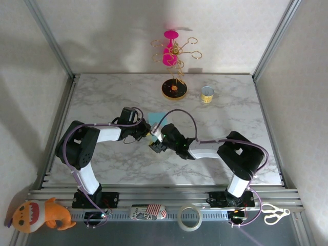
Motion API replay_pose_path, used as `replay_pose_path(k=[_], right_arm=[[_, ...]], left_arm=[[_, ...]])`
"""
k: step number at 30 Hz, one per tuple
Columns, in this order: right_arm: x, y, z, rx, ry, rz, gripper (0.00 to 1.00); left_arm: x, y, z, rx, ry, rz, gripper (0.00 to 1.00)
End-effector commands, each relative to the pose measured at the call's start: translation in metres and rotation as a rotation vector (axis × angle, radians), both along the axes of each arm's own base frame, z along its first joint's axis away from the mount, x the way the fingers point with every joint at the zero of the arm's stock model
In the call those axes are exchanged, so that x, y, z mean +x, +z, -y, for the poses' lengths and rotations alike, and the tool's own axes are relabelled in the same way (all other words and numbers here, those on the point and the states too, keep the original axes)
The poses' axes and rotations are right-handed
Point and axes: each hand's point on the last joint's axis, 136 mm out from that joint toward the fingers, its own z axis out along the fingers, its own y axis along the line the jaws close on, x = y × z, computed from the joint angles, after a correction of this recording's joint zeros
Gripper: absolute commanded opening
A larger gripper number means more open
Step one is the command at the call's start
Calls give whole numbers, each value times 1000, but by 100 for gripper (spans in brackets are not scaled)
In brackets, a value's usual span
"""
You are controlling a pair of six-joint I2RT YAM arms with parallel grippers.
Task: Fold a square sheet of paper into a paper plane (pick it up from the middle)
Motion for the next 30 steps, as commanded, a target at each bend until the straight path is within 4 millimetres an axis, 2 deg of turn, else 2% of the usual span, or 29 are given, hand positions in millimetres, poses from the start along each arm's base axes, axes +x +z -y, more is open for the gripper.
replay_pose_path(k=[1, 6, 10, 14, 19, 24, 30], right_arm=[[7, -2, -2, -68, 1, 141, 81], [14, -3, 0, -82, -24, 194, 76], [10, -6, -1, -120, 0, 229, 75], [8, -18, 0, -172, 24, 245, 72], [7, -19, 2, -171, 14, 258, 69], [10, -18, 4, -158, -11, 272, 61], [7, -17, 3, -150, 5, 263, 44]], left_arm=[[2, 12, -1, -17, 8, 11, 0], [1, 11, -1, -16, 8, 8, 0], [1, 12, -2, -14, 7, 8, 0], [1, 13, -1, -17, 8, 11, 0], [-1, 12, -2, -14, 7, 7, 0], [-2, 11, -3, -13, 8, 7, 0], [-2, 10, -3, -9, 9, 4, 0]])
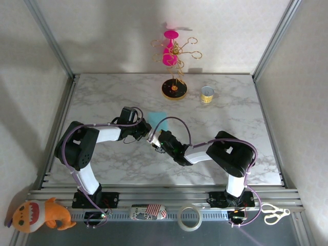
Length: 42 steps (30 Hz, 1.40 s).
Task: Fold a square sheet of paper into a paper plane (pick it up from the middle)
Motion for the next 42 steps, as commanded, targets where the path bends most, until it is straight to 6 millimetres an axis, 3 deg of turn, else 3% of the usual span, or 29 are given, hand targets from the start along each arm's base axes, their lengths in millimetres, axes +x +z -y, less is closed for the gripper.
replay_pose_path(k=[1, 9, 13, 17, 21, 29, 42], right_arm=[[-5, 0, -3, 16, 12, 6, 42], [-14, 0, -9, 50, 47, -50, 20], [-21, -3, -13, 70, 66, -107, 10], [-30, -6, -14, 97, 73, -190, 7], [-38, -5, -17, 147, 79, -286, 6], [-48, -7, -20, 213, 80, -403, 6], [-51, -5, -24, 303, 80, -532, 6]], left_arm=[[-2, 7, -4, -5, 9, -1, 0], [-2, 2, -8, 26, 19, -4, 8], [5, 4, -30, 133, 49, 15, 17], [18, 23, -54, 233, 101, 98, 28], [25, 39, -42, 179, 73, 163, 31], [31, 14, -6, 185, -30, 125, 26], [29, -27, -14, 318, -50, 37, 13]])
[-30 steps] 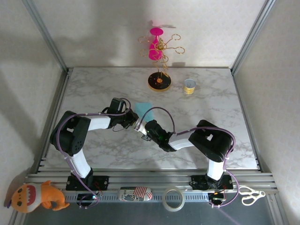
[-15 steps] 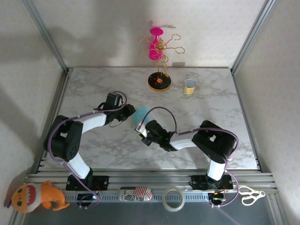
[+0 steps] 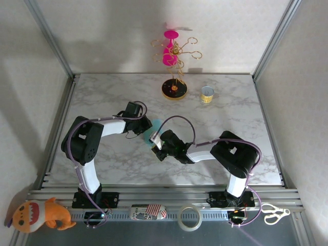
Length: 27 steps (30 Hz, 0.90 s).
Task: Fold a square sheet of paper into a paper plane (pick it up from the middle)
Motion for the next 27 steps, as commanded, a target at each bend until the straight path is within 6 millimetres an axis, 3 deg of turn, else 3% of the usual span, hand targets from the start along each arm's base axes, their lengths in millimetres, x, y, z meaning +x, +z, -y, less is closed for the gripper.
replay_pose_path(k=[1, 12, 27], right_arm=[[3, 13, -6, 57, -6, -44, 6], [23, 15, 2, 67, -109, -103, 6], [36, 7, 4, 1, -171, -128, 6]], left_arm=[[-3, -11, -2, 65, -22, -24, 12], [-15, -28, -7, 114, -51, -67, 7], [-17, -32, -6, 115, -65, -76, 6]])
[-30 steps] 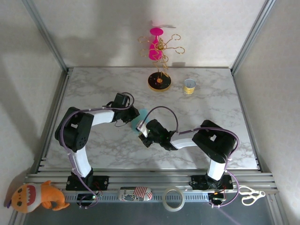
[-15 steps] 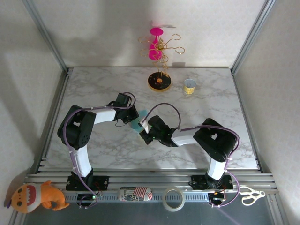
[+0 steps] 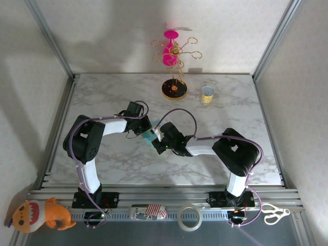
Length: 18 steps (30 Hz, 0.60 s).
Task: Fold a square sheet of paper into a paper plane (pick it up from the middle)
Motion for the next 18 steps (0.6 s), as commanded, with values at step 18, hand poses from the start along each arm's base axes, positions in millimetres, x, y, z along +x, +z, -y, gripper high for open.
replay_pose_path(k=[18], right_arm=[[15, -17, 8, -69, -87, -23, 6]], left_arm=[[-19, -28, -4, 70, -26, -89, 5]])
